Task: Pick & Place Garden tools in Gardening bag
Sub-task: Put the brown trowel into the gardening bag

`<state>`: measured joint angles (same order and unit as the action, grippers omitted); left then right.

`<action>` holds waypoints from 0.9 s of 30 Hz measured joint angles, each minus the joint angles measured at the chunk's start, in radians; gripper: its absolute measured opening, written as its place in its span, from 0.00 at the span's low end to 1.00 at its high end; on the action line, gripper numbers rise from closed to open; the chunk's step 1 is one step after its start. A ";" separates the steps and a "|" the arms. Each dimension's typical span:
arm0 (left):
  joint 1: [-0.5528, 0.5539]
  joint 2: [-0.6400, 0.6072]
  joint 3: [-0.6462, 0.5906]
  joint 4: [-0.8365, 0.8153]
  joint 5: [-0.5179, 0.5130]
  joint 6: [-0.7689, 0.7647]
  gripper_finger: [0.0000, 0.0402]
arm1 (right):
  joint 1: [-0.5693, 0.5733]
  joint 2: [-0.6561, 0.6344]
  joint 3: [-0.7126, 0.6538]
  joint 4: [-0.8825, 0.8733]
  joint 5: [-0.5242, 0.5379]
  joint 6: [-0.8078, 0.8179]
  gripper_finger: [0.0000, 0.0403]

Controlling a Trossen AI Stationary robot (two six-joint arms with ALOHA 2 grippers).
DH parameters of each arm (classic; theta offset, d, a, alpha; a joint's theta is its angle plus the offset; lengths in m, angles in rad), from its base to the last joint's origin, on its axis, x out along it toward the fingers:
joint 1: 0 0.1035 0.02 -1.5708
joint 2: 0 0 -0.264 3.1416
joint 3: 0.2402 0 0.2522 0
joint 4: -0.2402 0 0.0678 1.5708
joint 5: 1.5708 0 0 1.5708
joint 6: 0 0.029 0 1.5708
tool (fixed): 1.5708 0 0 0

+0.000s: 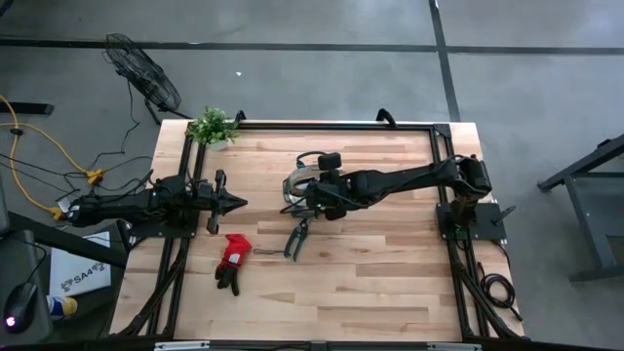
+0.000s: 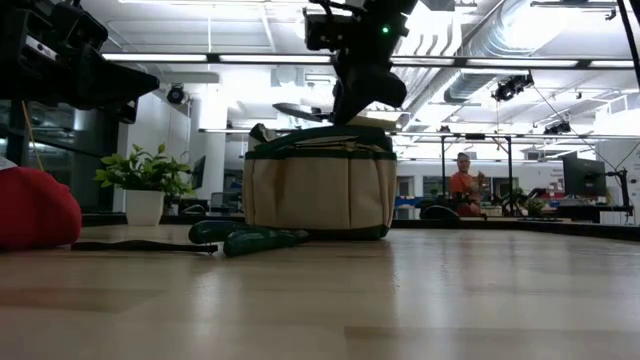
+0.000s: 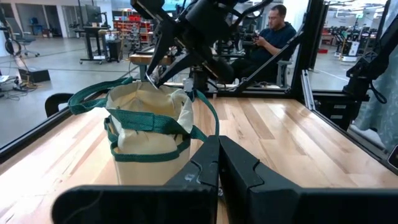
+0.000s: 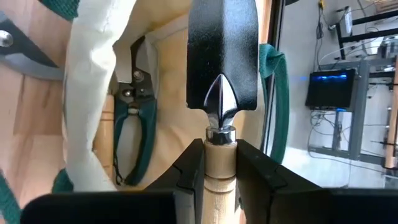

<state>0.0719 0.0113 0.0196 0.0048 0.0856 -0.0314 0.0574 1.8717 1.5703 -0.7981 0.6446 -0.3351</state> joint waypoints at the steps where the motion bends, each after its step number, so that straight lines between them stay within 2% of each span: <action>1: 0.000 0.000 0.000 0.000 0.000 0.000 0.00 | -0.001 0.001 0.000 0.005 0.001 0.000 0.15; 27: 0.000 0.000 0.000 0.000 0.000 0.000 0.00 | -0.021 0.064 0.000 0.046 -0.069 -0.017 0.15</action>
<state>0.0717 0.0113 0.0196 0.0048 0.0859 -0.0315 0.0360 1.9358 1.5707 -0.7519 0.5758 -0.3520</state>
